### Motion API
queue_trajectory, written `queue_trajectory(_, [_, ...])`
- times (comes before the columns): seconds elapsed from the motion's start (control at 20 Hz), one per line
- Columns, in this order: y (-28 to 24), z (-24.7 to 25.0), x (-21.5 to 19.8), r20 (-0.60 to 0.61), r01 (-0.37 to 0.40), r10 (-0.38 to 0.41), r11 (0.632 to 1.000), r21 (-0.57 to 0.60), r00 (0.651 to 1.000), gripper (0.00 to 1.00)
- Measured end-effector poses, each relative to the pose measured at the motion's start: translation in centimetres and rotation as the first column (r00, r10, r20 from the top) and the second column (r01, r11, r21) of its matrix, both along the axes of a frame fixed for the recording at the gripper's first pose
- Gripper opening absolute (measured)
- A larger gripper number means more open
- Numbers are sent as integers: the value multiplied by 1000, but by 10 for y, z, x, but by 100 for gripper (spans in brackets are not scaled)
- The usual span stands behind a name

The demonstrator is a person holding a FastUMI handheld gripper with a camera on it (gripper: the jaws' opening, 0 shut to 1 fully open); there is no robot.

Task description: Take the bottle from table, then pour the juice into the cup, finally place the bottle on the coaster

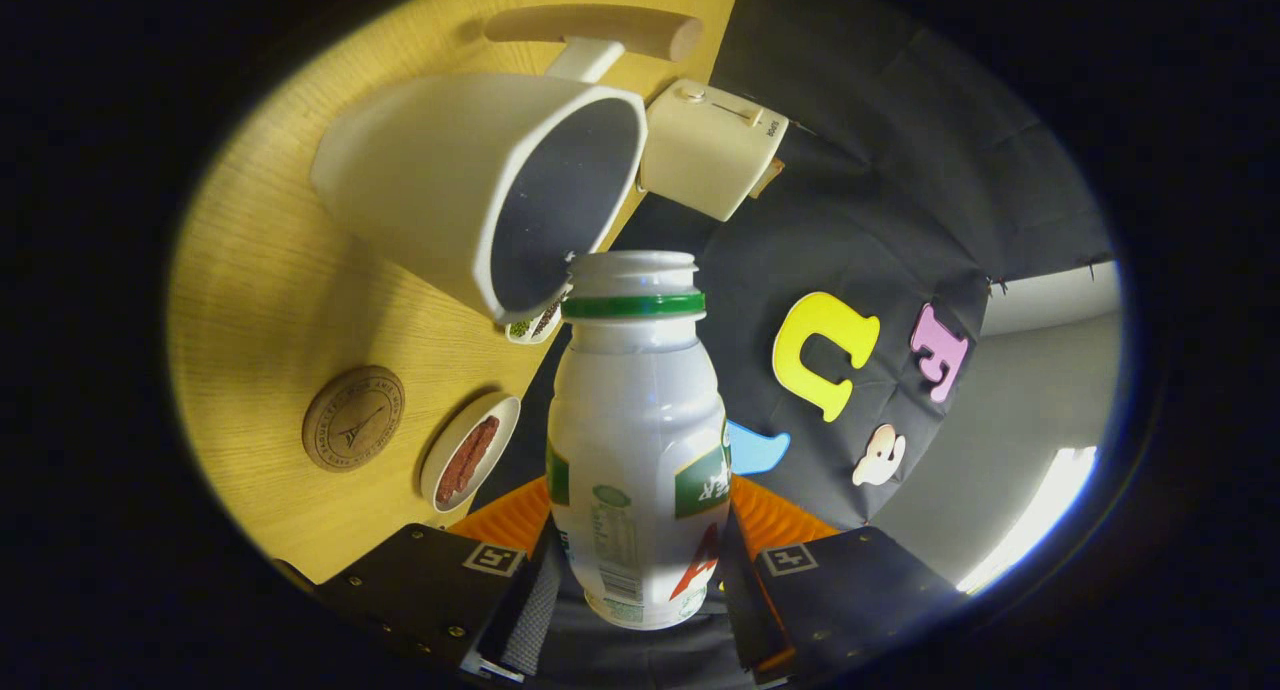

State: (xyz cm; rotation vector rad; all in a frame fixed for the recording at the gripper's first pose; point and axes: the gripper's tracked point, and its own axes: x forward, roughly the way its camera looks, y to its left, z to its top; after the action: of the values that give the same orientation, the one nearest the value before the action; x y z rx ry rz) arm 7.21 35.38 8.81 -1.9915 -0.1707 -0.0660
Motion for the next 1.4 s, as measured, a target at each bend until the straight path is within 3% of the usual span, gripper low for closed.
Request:
queue_trajectory(0.15, [-5,-10,-1,-48,10,-2,989,149,999,71])
queue_trajectory(0.35, [-10,-11,-3,-62,-6,27,945,327,998,71])
queue_trajectory(0.55, [-16,-12,-4,-79,2,45,860,510,996,71])
queue_trajectory(0.75, [-26,-3,-9,-64,-7,77,694,720,995,71])
queue_trajectory(0.95, [-35,-1,-7,-66,13,85,516,856,994,71])
queue_trajectory(1.3, [-42,6,-4,-60,33,156,166,986,986,71])
queue_trajectory(1.4, [-42,6,-3,-65,49,188,89,995,980,71])
